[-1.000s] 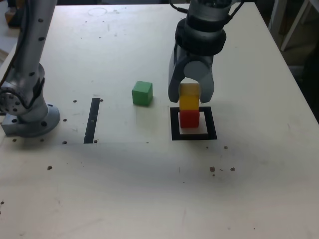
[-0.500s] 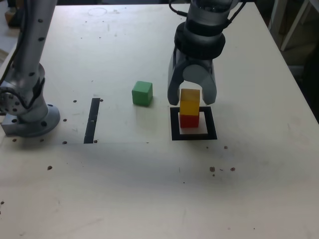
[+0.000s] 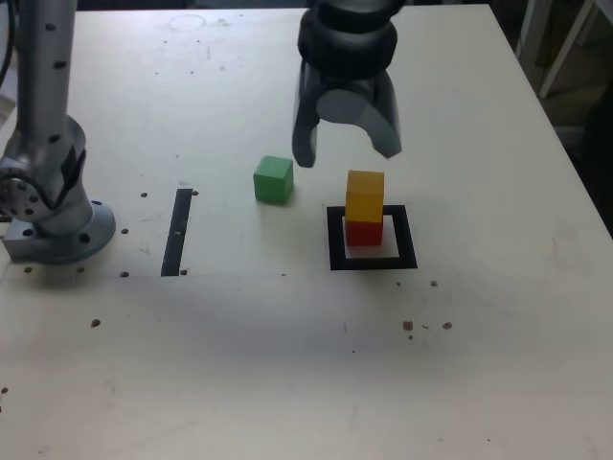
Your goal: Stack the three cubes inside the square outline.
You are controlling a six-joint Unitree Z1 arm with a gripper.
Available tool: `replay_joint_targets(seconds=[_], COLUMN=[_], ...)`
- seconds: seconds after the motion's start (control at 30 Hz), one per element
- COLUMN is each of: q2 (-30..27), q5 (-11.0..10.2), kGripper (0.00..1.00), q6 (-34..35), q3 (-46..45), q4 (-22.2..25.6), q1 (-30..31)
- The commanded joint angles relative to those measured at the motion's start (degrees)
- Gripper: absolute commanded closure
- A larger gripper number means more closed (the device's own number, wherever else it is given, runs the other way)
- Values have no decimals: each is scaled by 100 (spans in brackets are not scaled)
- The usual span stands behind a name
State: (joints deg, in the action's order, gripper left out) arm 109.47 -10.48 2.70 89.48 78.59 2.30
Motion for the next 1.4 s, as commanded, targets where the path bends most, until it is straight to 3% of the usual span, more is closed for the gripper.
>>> replay_joint_targets(seconds=[0.0, 0.5, 0.8, 1.37], q2=[-203, -1079, -982, -324], q5=[-44, -7, -50, 0], kGripper=[0, 2, 4, 10], q6=[8, -967, -1733, -2058], q3=[-176, -1638, -2095, -2514], q4=[-45, -462, -888, -1535], q1=[-71, -394, -397, -839])
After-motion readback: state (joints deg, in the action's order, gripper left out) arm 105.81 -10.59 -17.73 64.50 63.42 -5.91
